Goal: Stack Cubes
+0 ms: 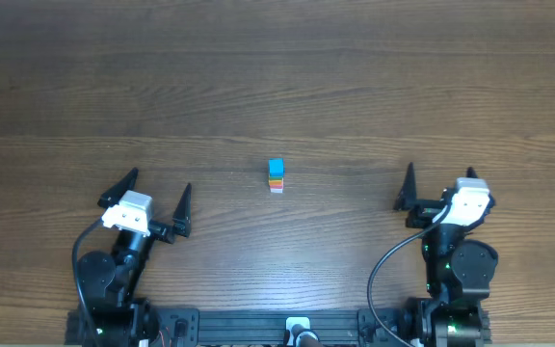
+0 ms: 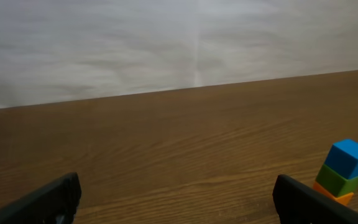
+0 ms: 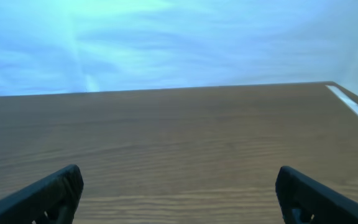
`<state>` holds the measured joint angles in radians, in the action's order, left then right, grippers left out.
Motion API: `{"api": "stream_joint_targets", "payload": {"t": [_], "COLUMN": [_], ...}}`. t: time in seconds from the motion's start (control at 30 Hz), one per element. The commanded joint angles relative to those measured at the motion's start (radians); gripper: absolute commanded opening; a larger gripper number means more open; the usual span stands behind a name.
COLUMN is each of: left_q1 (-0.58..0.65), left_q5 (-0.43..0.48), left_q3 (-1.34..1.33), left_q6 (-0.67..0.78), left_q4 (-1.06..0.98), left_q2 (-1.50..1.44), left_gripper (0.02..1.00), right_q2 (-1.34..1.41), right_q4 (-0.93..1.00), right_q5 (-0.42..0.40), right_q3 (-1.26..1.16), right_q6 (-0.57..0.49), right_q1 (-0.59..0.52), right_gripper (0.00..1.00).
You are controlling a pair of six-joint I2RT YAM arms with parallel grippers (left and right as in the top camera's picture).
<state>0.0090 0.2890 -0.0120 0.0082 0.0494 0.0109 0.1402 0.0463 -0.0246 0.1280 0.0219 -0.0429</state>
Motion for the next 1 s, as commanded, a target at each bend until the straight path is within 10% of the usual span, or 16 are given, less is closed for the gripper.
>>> {"api": "stream_joint_targets", "payload": {"t": [0.03,1.0], "left_q1": [0.006,0.006], "left_q5": [0.009,0.010], "left_q3": [0.006,0.006], "left_q6": [0.013,0.013], "left_q4": [-0.001,-0.001], "left_q2": [-0.005,-0.005], "left_gripper": [1.000,1.000], "right_q2": [-0.048,-0.134], "right_q4": [-0.053,0.026], "right_q5": [0.058,0.054], "right_q3": [-0.061,-0.123], "right_q6": [-0.001,-0.001], "right_q1": [0.011,0.011], "right_gripper": [0.993,0.993]}}
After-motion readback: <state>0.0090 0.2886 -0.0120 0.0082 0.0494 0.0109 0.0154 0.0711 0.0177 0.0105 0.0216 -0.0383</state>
